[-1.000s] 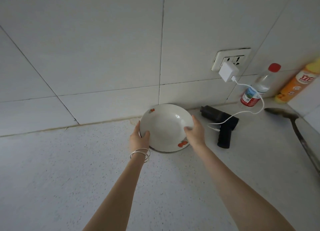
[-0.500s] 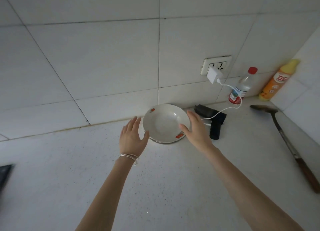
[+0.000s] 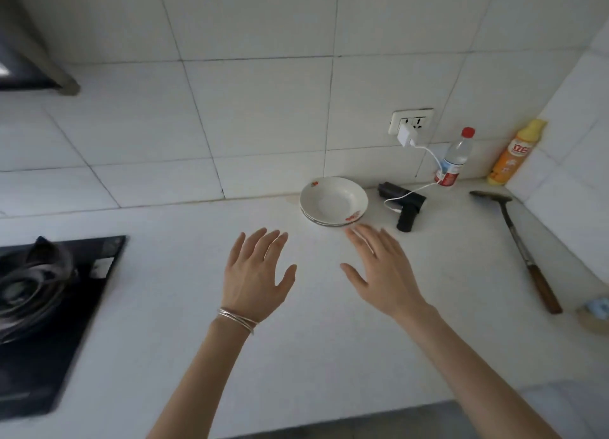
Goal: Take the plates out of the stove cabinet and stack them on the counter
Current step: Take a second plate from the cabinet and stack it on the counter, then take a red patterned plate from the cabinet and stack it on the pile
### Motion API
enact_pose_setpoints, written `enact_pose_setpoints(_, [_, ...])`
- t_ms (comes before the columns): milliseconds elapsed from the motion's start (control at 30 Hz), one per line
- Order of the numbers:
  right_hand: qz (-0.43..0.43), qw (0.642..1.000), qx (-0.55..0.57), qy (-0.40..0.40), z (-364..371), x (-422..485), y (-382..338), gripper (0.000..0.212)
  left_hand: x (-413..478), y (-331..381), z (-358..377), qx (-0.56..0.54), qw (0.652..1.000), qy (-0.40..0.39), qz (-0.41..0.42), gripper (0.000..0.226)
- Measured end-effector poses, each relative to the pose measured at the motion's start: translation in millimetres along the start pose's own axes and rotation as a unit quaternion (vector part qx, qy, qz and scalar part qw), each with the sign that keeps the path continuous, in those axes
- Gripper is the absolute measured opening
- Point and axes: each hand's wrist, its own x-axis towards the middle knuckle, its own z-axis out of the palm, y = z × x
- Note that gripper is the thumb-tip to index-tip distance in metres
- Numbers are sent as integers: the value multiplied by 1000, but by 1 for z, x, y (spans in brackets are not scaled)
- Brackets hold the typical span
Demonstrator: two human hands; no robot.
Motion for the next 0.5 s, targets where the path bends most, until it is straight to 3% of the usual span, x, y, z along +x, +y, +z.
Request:
enact_pose_setpoints(333, [-149,982,31,-111,-3,-132,-44,56,-189,80,-27,52,984,-59,-158,53])
enact_pose_setpoints(500, [-225,963,73,-126,-17,-179,-69,54,-272,113,-62,64,967,-61,-238,52])
